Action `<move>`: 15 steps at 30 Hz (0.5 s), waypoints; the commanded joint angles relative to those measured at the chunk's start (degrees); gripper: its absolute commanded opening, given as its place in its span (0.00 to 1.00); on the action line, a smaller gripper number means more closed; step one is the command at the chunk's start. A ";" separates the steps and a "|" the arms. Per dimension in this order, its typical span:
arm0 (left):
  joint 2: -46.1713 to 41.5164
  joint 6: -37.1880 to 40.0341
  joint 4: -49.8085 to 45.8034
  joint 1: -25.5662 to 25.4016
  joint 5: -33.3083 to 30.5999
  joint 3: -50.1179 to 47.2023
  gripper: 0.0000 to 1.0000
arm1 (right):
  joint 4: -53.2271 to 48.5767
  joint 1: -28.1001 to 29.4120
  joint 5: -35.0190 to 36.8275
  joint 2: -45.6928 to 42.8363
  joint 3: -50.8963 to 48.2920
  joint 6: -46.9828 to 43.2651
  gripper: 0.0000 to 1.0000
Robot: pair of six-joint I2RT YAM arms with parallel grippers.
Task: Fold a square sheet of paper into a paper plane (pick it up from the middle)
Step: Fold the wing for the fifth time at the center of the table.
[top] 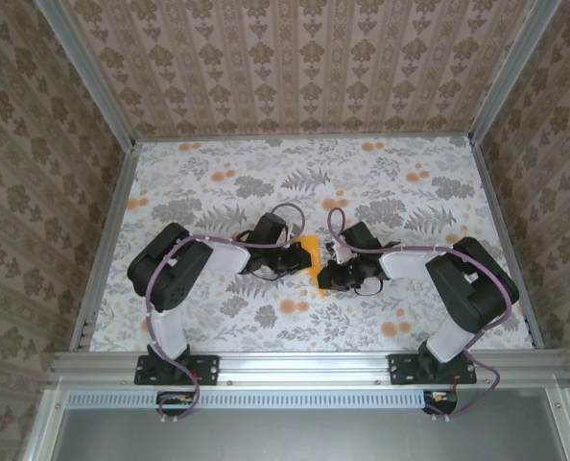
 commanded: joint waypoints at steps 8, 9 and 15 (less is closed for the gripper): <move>1.68 1.27 -4.27 -0.10 -1.24 1.36 0.10 | -6.26 0.82 1.53 2.91 0.17 -2.69 0.14; 1.68 1.32 -4.68 -0.12 -1.42 1.32 0.09 | -6.89 0.84 2.02 2.83 0.26 -2.99 0.14; 2.25 1.74 -7.25 -0.49 -1.44 2.00 0.07 | -7.53 1.00 2.79 -1.82 3.35 -1.68 0.12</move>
